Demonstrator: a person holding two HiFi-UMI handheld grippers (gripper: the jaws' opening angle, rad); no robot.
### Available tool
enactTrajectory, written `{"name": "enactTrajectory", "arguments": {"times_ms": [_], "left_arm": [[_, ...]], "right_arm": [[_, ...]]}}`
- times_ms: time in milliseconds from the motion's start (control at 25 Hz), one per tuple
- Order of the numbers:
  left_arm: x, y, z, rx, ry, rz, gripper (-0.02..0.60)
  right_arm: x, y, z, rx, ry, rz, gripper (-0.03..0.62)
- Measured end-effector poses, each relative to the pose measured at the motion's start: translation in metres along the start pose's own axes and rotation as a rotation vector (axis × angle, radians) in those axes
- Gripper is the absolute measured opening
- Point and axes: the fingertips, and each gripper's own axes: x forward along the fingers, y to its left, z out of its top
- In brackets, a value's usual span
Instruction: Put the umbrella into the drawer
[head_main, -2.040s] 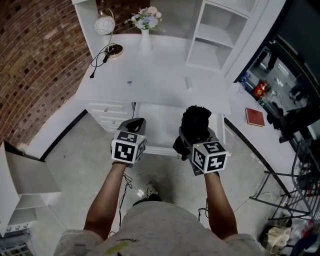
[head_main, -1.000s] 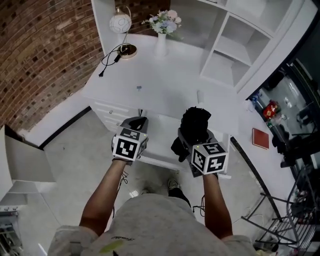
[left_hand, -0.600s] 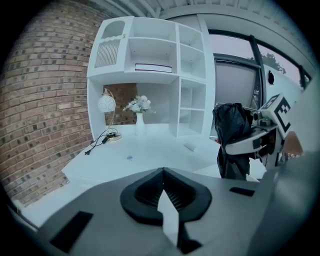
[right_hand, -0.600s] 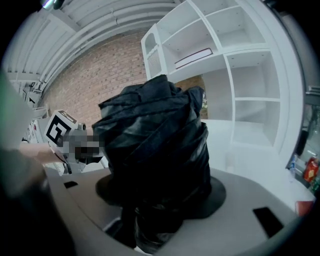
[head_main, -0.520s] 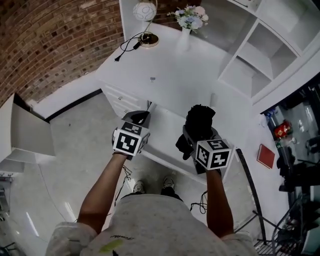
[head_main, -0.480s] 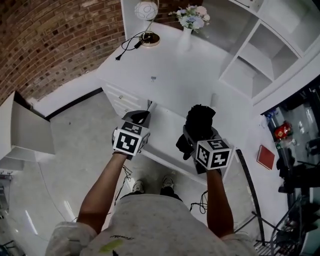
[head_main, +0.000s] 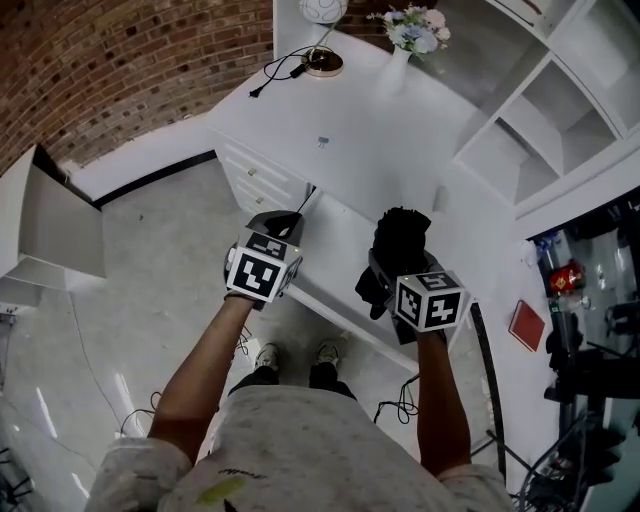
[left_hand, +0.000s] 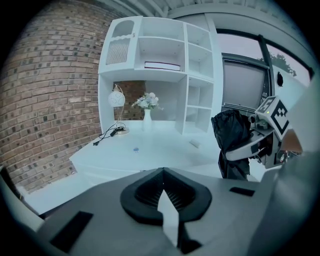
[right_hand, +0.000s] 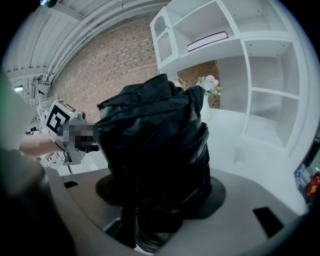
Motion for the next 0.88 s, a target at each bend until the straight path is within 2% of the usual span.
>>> {"name": "enactTrajectory", "arguments": {"times_ms": [240,480,880], "left_arm": [[-0.003,0.005,-0.02,-0.042,0.02,0.011,-0.003],[-0.002,0.008,-0.036,-0.082,0.036,0.03,-0.002],[0.005,0.012,-0.06,-0.125,0.064,0.068,-0.002]], "right_arm": [[0.013,0.013,-0.018,-0.038,0.082,0.043,0.261],[0.026,0.013,-0.04,-0.119,0.191,0.072,0.261],[0.043,0.01,-0.071,-0.19,0.363,0.184,0.261]]}}
